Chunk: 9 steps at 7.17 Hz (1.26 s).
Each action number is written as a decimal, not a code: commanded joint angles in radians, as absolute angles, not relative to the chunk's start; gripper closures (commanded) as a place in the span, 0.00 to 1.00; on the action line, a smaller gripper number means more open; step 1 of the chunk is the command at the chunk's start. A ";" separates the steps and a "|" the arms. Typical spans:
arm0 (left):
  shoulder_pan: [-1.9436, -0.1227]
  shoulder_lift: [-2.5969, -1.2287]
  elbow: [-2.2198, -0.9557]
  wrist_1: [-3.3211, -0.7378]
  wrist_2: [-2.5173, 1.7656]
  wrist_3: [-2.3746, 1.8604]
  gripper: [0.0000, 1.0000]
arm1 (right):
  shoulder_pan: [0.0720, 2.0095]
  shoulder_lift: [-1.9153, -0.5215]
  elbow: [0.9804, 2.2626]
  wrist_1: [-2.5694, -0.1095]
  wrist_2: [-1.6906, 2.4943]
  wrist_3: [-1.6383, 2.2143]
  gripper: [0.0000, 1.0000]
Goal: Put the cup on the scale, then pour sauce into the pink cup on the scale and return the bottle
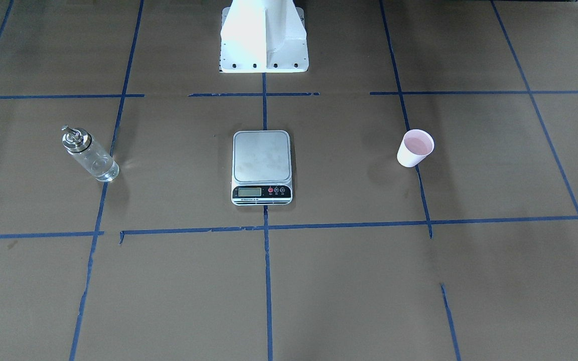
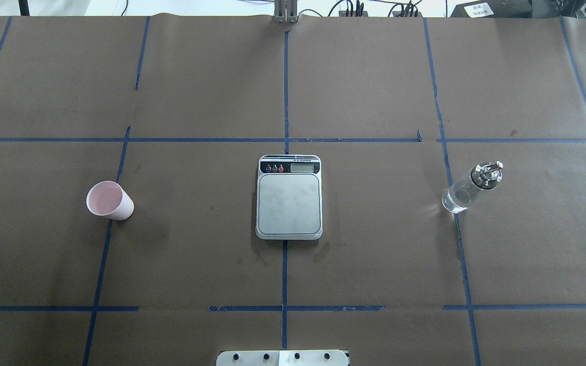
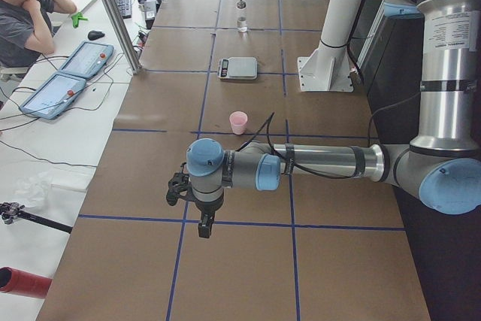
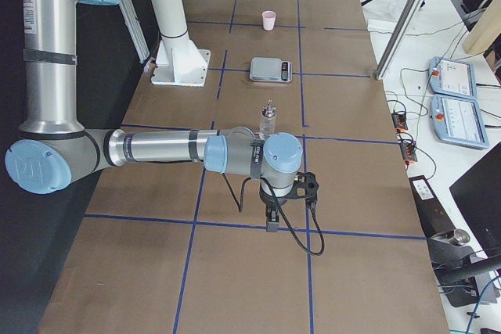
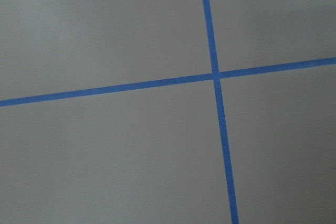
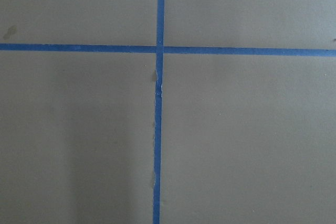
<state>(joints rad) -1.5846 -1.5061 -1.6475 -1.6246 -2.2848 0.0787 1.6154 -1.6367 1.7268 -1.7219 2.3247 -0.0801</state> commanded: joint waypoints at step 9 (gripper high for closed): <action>-1.465 -1.762 -1.741 -1.740 -2.416 -0.060 0.00 | 1.579 -1.533 1.721 -1.721 2.333 0.150 0.00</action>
